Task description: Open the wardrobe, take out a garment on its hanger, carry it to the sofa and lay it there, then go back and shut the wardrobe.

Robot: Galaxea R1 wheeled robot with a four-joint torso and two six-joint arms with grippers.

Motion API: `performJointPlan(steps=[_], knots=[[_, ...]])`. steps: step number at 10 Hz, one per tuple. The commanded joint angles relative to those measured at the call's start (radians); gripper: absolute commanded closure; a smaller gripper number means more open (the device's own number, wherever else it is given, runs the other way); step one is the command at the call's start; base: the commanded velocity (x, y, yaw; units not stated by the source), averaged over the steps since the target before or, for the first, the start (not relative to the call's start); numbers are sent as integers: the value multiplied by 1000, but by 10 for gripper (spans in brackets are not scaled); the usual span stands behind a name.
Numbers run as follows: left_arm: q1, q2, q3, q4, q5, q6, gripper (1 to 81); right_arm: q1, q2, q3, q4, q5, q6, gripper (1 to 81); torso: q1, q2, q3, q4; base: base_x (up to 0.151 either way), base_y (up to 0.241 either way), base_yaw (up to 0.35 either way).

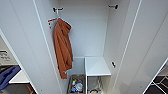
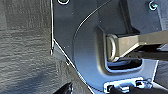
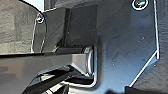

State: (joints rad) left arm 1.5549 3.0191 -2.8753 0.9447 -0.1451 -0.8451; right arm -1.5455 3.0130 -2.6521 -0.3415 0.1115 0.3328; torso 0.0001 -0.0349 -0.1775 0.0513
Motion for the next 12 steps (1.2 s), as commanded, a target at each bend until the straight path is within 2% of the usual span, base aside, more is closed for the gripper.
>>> performJointPlan(steps=[1, 2, 3, 4, 6, 8, 9, 10, 11, 12], knots=[[-9, -55, 109, -484, 62, 464, 10, 35, -185, 246, 2, -26, 6, 10, 0, 0, 0, 0, 0, 0, 0], [-3, -130, 234, -498, 58, 465, 10, 40, -270, 339, -1, -24, 8, 10, 0, 0, 0, 0, 0, 0, 0], [-5, -237, 364, -506, 58, 462, 10, 47, -350, 415, 9, 9, 14, 10, 0, 0, 0, 0, 0, 0, 0], [-8, -327, 452, -506, 13, 462, 10, 53, -407, 455, 16, 43, 30, 10, 0, 0, 0, 0, 0, 0, 0], [-8, -469, 531, -504, -168, 460, 10, 74, -482, 472, 16, 72, 78, 10, 0, 0, 0, 0, 0, 0, 0], [-11, -569, 574, -492, -281, 423, 10, 80, -587, 546, 12, 172, 184, 10, 0, 0, 0, 0, 0, 0, 0], [-11, -651, 649, -489, -365, 397, 10, 92, -651, 607, 9, 217, 200, 10, 0, 0, 0, 0, 0, 0, 0], [-11, -726, 726, -483, -445, 377, 10, 122, -681, 629, 18, 223, 207, 10, 0, 0, 0, 0, 0, 0, 0], [-28, -817, 818, -465, -490, 359, 10, 142, -717, 649, 10, 223, 270, 10, 0, 0, 0, 0, 0, 0, 0], [-61, -861, 841, -468, -491, 328, 10, 176, -741, 654, 4, 240, 308, 10, 0, 0, 0, 0, 0, 0, 0]])
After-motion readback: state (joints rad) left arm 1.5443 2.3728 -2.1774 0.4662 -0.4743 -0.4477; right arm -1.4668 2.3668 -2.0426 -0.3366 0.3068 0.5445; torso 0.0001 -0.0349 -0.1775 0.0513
